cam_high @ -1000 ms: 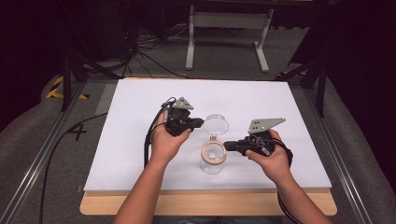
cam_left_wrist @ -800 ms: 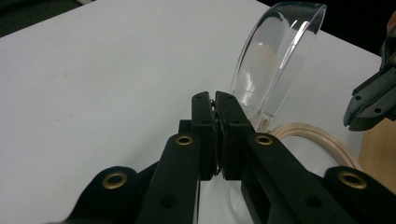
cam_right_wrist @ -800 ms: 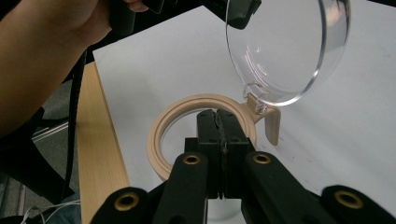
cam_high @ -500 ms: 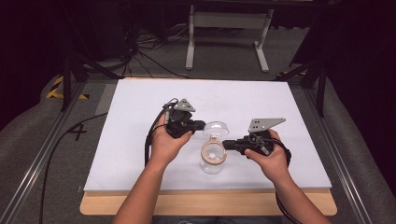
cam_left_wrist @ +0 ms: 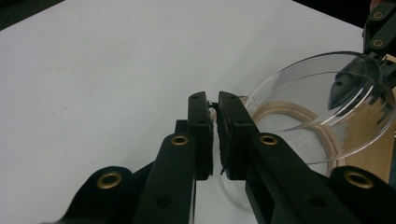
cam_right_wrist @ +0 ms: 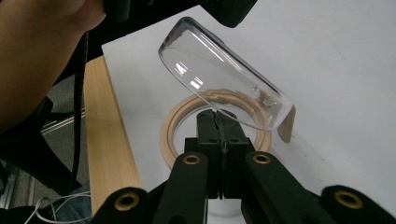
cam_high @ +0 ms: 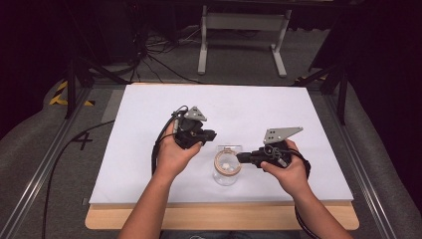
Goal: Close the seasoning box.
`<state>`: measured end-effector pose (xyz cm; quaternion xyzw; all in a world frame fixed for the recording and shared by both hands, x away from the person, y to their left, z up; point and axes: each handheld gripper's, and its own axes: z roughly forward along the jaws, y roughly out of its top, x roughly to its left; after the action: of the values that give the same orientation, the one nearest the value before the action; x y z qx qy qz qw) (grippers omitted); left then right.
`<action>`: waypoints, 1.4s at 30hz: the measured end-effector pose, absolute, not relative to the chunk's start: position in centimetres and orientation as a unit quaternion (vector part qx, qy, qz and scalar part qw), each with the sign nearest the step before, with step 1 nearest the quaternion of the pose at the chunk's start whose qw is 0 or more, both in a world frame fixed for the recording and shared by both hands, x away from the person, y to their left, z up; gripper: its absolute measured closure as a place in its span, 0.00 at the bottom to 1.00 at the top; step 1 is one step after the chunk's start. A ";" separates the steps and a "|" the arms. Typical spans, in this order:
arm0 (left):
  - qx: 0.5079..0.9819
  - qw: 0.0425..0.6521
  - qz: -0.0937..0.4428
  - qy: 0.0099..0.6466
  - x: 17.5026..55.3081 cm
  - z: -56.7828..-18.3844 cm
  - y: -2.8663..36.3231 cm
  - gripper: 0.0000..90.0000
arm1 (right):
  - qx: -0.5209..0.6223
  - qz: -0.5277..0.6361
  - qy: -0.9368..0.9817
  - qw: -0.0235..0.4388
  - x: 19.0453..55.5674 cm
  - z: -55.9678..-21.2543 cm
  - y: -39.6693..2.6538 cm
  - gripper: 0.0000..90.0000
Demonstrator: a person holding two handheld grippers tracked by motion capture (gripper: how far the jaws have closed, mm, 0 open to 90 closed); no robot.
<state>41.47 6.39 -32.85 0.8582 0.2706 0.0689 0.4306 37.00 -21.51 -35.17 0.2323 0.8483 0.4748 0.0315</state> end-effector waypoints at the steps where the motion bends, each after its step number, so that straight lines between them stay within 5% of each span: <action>1: 0.858 0.431 0.066 0.271 41.5 -32.8 6.6 0.93 | 0.232 0.474 0.849 0.030 36.9 -35.1 -21.5 1.00; 42: 0.874 0.397 0.039 0.278 41.7 -32.9 8.5 0.89 | 0.222 0.383 0.896 -0.020 35.7 -35.8 -20.8 1.00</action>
<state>41.71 8.54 -32.90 0.8737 0.2784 0.0387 0.3970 35.72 -20.75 -35.82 0.2217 0.8964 0.3832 -0.0203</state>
